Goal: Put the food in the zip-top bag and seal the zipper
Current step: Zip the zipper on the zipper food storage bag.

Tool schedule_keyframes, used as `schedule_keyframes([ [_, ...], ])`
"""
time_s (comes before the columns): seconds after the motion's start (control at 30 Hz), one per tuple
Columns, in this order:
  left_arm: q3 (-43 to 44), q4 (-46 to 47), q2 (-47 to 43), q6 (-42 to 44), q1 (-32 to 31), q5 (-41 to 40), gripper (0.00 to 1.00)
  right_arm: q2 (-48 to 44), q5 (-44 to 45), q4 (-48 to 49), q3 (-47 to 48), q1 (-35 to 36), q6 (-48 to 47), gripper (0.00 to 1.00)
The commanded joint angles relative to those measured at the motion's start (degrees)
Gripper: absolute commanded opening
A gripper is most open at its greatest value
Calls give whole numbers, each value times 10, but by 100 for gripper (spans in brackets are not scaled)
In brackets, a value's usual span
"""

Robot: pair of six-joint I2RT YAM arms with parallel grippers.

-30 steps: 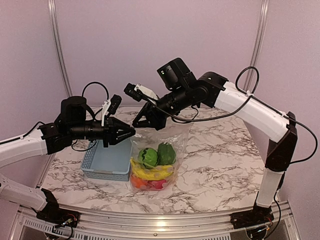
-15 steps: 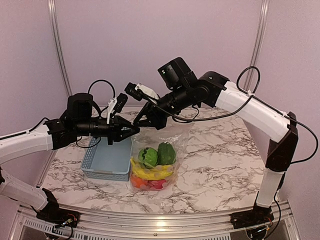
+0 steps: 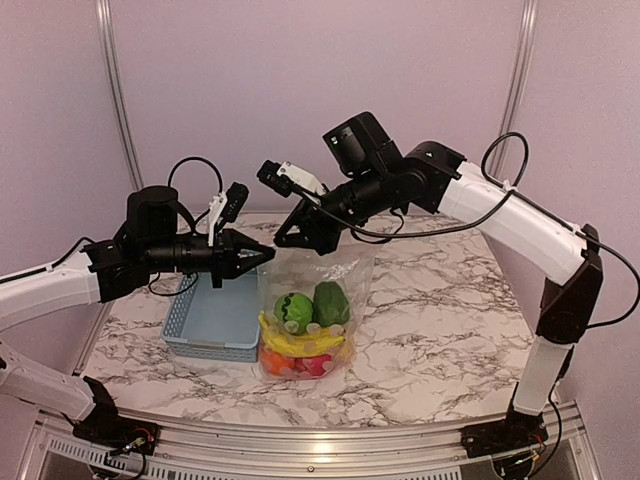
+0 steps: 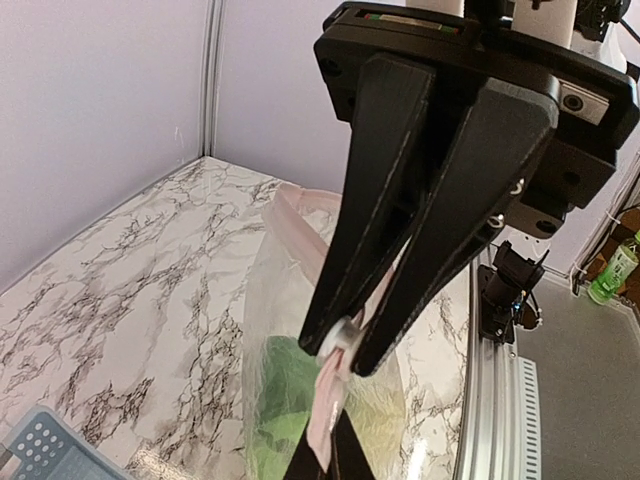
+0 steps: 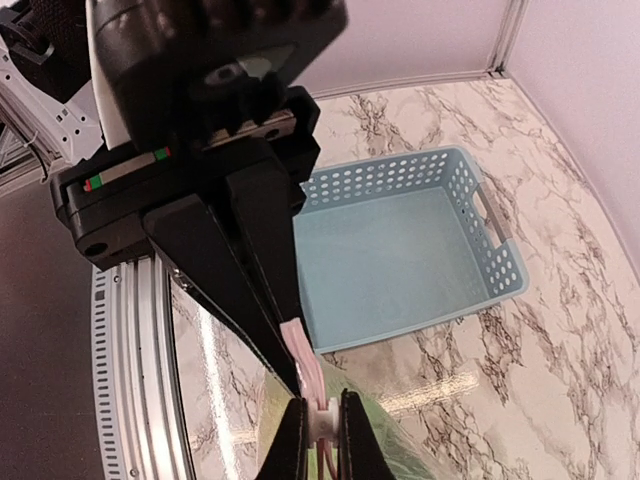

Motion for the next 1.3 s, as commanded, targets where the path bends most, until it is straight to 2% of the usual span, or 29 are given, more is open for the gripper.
schedule_keyframes([
  [0.0, -12, 16, -18, 11, 13, -19, 0, -46, 54, -47, -17, -39, 6, 2],
  [0.23, -12, 29, -8, 11, 23, -21, 0, -97, 91, -64, -74, -67, 11, 3],
  [0.67, -31, 38, -8, 7, 30, -25, 0, -196, 159, -89, -210, -74, 18, 4],
  [1.03, -35, 30, -9, 11, 34, -32, 0, -261, 231, -98, -280, -78, 19, 4],
  [1.27, -37, 30, -9, 14, 37, -37, 0, -301, 245, -97, -328, -82, 13, 6],
])
